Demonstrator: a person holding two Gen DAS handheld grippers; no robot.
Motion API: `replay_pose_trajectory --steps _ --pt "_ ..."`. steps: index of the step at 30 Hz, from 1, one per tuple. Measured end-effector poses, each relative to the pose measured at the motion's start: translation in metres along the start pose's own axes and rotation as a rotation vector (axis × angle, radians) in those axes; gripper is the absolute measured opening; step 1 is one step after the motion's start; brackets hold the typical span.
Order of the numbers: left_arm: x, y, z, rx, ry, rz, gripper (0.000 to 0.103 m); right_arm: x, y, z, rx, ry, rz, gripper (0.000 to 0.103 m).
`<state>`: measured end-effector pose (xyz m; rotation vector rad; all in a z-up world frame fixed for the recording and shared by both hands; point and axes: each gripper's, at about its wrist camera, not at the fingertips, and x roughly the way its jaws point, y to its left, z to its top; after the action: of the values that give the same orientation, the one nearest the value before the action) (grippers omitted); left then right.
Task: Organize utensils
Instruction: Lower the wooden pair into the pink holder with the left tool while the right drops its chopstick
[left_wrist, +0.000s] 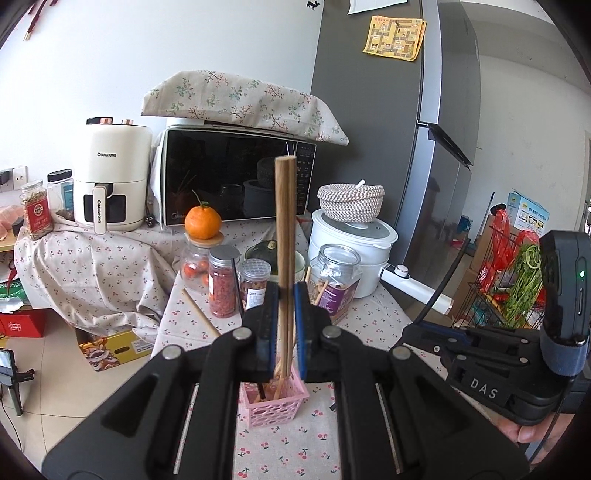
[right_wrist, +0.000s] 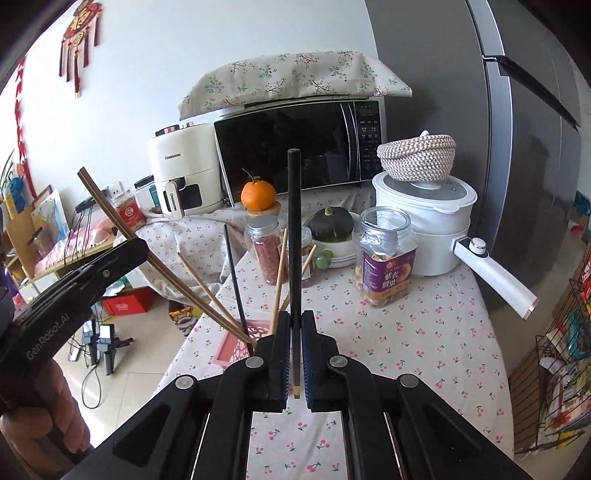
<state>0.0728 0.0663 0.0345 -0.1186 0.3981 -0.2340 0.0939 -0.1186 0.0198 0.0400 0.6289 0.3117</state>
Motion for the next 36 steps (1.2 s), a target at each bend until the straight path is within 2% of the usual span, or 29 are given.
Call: replay_pose_trajectory --steps 4,9,14,16,18,23,27,33,36 --pt "0.015 0.001 -0.005 0.034 0.058 0.041 0.01 -0.004 0.004 0.003 0.008 -0.012 0.022 0.006" --pt "0.045 0.014 -0.018 0.014 0.164 0.07 0.01 -0.007 0.007 0.007 0.02 -0.019 0.048 0.006" --pt "0.064 0.017 -0.027 0.019 0.219 0.107 0.011 -0.011 0.011 0.013 0.028 -0.038 0.062 0.006" --pt "0.064 0.016 -0.028 0.019 0.228 0.136 0.024 -0.011 0.012 0.015 0.029 -0.042 0.066 0.006" --pt "0.061 0.015 -0.027 0.007 0.223 0.133 0.044 -0.009 0.012 0.017 0.034 -0.045 0.073 0.006" --pt "0.052 0.019 -0.026 -0.018 0.233 0.123 0.058 -0.004 0.016 0.023 0.045 -0.054 0.091 0.006" --pt "0.05 0.03 -0.032 -0.035 0.274 0.135 0.066 0.007 0.016 0.025 0.064 -0.04 0.109 0.006" --pt "0.051 0.04 -0.046 -0.03 0.322 0.142 0.069 0.022 0.013 0.027 0.086 -0.041 0.11 0.006" --pt "0.05 0.04 -0.049 -0.019 0.336 0.14 0.069 0.033 0.012 0.028 0.093 -0.014 0.108 0.006"
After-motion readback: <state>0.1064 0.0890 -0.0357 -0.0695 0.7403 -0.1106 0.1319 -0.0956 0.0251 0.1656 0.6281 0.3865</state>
